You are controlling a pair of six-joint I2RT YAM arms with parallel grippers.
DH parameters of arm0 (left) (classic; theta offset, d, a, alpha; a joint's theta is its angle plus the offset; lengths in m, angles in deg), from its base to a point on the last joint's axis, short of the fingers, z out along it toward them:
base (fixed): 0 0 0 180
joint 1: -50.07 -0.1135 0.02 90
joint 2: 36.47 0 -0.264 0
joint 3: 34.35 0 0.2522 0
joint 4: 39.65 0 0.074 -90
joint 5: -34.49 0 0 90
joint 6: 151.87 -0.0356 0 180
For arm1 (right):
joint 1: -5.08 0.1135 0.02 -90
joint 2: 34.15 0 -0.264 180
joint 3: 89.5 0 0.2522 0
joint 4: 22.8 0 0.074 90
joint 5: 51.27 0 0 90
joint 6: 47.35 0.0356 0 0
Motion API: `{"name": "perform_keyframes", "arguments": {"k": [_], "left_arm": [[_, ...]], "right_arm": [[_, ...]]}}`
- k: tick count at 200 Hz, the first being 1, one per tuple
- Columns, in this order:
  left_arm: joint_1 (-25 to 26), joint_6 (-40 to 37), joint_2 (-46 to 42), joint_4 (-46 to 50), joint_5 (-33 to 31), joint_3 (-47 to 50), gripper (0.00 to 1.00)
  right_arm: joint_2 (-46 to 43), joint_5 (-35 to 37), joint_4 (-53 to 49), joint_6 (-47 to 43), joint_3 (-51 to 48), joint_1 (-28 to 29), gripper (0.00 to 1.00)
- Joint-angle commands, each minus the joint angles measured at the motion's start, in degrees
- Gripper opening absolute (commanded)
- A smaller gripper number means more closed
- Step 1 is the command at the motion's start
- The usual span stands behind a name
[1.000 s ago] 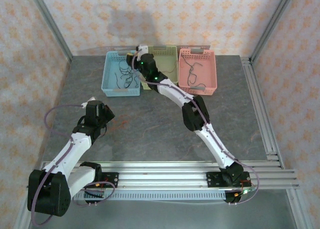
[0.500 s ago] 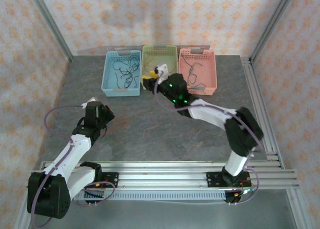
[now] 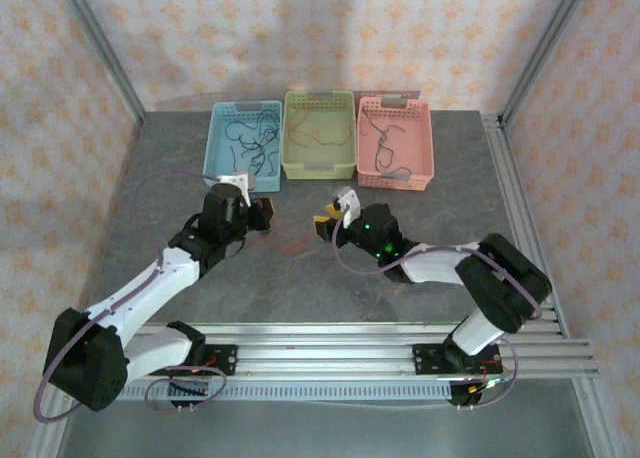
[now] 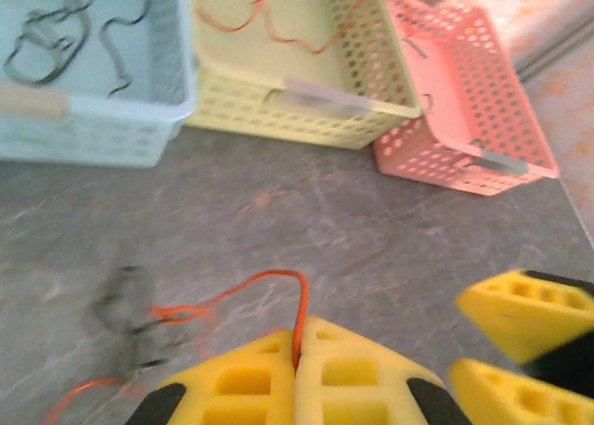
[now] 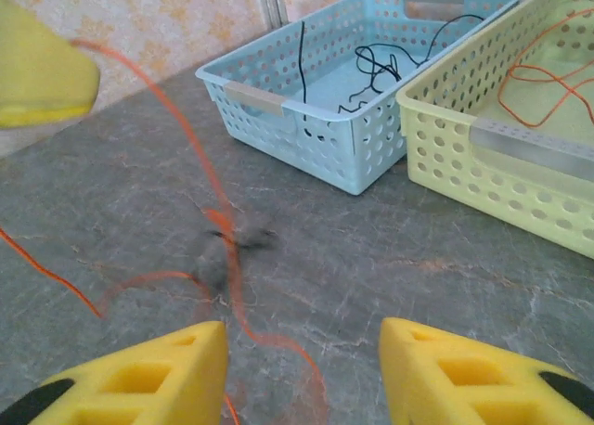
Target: Untangle the cables
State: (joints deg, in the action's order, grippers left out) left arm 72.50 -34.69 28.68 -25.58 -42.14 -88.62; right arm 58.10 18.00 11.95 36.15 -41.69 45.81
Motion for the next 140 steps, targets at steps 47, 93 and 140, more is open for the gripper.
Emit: {"name": "perform_keyframes", "arguments": {"k": [47,93,140], "left_arm": [[-0.6,-2.6,4.8,-6.9,0.6,2.0,0.0],[-1.1,-1.1,5.1,-5.7,-1.8,1.8,0.0],[-1.4,-0.7,4.4,-6.3,-1.9,2.5,0.0]], "right_arm": [[9.8,5.7,15.2,-0.9,-1.5,0.1,0.51],[10.7,6.7,15.2,-0.4,-1.2,0.1,0.49],[12.4,-3.0,12.4,-1.8,0.7,0.1,0.46]]}}
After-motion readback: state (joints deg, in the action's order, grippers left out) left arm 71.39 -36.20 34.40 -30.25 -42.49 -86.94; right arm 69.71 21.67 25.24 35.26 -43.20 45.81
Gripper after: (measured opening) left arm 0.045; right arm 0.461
